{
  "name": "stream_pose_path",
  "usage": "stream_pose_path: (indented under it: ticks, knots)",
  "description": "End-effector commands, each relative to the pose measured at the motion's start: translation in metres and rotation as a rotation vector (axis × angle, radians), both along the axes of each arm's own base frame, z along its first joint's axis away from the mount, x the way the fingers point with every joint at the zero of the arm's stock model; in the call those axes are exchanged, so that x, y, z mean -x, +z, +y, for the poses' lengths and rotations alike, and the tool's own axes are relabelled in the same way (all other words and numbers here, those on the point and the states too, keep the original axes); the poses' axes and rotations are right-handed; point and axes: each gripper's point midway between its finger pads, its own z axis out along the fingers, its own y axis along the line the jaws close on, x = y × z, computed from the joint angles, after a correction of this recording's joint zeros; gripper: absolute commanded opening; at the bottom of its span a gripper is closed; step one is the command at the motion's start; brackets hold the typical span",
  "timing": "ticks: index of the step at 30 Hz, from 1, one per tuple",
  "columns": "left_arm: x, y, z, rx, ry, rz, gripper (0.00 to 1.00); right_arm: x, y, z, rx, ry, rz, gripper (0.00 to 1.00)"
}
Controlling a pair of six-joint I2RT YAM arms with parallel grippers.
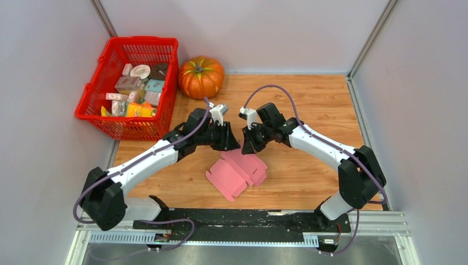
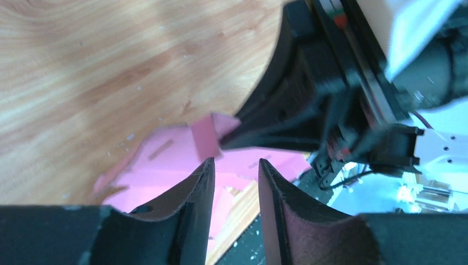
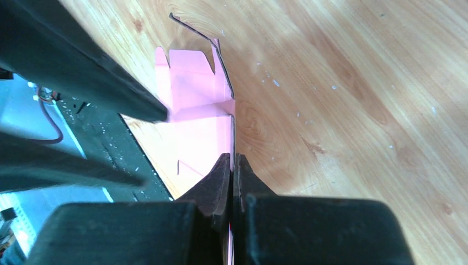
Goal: Fold the paper box
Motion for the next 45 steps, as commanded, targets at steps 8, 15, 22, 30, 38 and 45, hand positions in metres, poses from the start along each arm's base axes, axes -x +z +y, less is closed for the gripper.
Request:
stream_pose_path:
  ticks: [8, 15, 22, 30, 38, 45]
  knots:
    - [-0.011, 0.001, 0.1, -0.089, 0.337, -0.078, 0.34, -0.014, 0.028, 0.003, -0.022, 0.044, -0.146, 0.0]
    - [-0.029, -0.046, 0.11, -0.254, 0.365, 0.046, 0.19, -0.01, 0.04, 0.008, -0.07, 0.072, -0.149, 0.0]
    - [-0.037, -0.066, 0.081, -0.178, 0.302, 0.127, 0.18, -0.01, 0.044, 0.009, -0.082, 0.067, -0.159, 0.0]
    - [-0.026, -0.054, 0.053, 0.019, 0.219, 0.106, 0.18, -0.018, 0.043, 0.012, -0.089, 0.021, -0.155, 0.0]
    - [-0.009, -0.052, 0.04, 0.073, 0.183, 0.086, 0.18, -0.03, 0.044, 0.02, -0.126, -0.058, -0.119, 0.0]
    - [0.0, -0.046, 0.024, 0.136, 0.171, 0.05, 0.18, -0.038, 0.045, 0.029, -0.166, -0.094, -0.101, 0.0]
